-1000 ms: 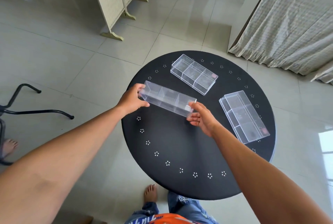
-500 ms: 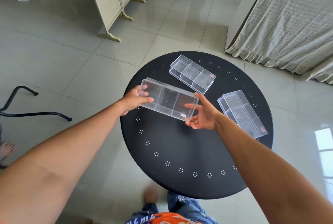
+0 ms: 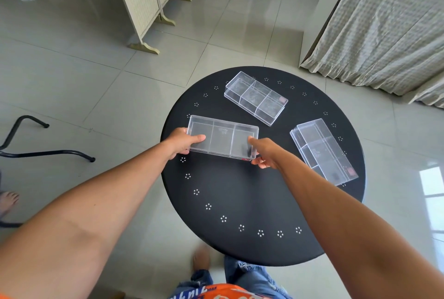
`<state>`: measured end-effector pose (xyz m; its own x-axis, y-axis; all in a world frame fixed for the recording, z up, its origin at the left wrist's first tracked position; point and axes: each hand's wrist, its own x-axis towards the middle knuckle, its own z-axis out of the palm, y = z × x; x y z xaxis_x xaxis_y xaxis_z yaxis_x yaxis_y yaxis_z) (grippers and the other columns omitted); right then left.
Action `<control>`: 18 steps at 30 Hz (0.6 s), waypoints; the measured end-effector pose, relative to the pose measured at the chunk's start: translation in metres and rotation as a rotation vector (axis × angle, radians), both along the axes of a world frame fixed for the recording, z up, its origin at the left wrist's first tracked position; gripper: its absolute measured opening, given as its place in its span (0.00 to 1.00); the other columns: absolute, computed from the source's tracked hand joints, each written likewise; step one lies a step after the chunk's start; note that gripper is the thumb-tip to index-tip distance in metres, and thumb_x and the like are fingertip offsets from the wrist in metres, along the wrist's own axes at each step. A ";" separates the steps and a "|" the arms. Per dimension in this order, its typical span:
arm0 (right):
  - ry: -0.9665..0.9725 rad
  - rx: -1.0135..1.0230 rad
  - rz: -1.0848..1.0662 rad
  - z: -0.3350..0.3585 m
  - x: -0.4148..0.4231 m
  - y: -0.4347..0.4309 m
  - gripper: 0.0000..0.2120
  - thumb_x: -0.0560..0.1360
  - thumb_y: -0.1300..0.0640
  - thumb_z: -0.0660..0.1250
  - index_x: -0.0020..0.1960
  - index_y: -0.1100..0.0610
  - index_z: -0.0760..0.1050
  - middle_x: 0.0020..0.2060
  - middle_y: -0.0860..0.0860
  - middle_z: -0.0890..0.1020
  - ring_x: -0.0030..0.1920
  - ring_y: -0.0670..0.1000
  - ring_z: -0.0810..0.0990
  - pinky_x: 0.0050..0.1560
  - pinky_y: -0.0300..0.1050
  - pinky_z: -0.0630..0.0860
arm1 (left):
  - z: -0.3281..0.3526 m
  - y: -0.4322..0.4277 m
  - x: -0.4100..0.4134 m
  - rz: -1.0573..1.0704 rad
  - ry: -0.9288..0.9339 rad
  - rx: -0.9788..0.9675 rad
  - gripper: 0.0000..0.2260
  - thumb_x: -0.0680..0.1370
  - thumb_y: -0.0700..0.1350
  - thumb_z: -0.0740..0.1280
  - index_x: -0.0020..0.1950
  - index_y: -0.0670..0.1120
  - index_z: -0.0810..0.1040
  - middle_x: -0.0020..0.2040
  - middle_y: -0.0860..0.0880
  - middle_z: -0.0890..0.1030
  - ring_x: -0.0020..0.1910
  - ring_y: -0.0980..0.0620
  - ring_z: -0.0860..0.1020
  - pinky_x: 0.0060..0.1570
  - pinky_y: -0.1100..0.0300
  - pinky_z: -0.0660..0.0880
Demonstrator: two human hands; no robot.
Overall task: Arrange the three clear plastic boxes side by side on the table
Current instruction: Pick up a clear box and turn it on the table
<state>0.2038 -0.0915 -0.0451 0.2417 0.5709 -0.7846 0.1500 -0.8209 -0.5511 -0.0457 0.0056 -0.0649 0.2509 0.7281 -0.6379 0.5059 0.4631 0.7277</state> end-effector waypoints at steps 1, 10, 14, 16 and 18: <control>-0.030 0.010 0.007 -0.002 -0.001 0.001 0.17 0.80 0.45 0.57 0.42 0.58 0.72 0.39 0.54 0.76 0.23 0.49 0.76 0.26 0.35 0.68 | 0.000 0.000 0.001 0.009 0.013 0.008 0.11 0.72 0.51 0.75 0.50 0.54 0.75 0.46 0.55 0.79 0.45 0.55 0.78 0.50 0.55 0.77; -0.138 0.032 0.007 -0.008 -0.005 0.005 0.14 0.80 0.50 0.60 0.51 0.62 0.71 0.35 0.54 0.74 0.22 0.50 0.79 0.19 0.35 0.68 | 0.001 0.002 0.012 0.032 0.287 0.130 0.23 0.69 0.55 0.75 0.58 0.43 0.77 0.54 0.46 0.80 0.50 0.45 0.80 0.51 0.52 0.80; -0.149 0.035 -0.012 -0.009 -0.008 0.003 0.13 0.80 0.51 0.60 0.51 0.62 0.71 0.31 0.55 0.75 0.25 0.52 0.78 0.20 0.35 0.69 | 0.002 0.001 0.015 0.025 0.357 0.158 0.21 0.69 0.57 0.74 0.53 0.43 0.78 0.51 0.45 0.82 0.45 0.46 0.81 0.48 0.53 0.80; -0.160 0.035 -0.017 -0.008 -0.009 0.003 0.13 0.80 0.51 0.59 0.51 0.62 0.71 0.30 0.55 0.76 0.26 0.52 0.78 0.23 0.37 0.70 | 0.002 0.000 0.016 0.033 0.370 0.164 0.21 0.69 0.57 0.74 0.52 0.43 0.78 0.52 0.43 0.83 0.46 0.44 0.81 0.46 0.56 0.78; -0.173 0.018 -0.024 -0.007 -0.011 0.002 0.13 0.80 0.50 0.59 0.52 0.61 0.73 0.30 0.57 0.78 0.30 0.56 0.79 0.29 0.40 0.72 | 0.002 -0.001 0.016 0.023 0.396 0.155 0.24 0.69 0.57 0.74 0.57 0.42 0.77 0.55 0.42 0.82 0.53 0.41 0.81 0.47 0.55 0.76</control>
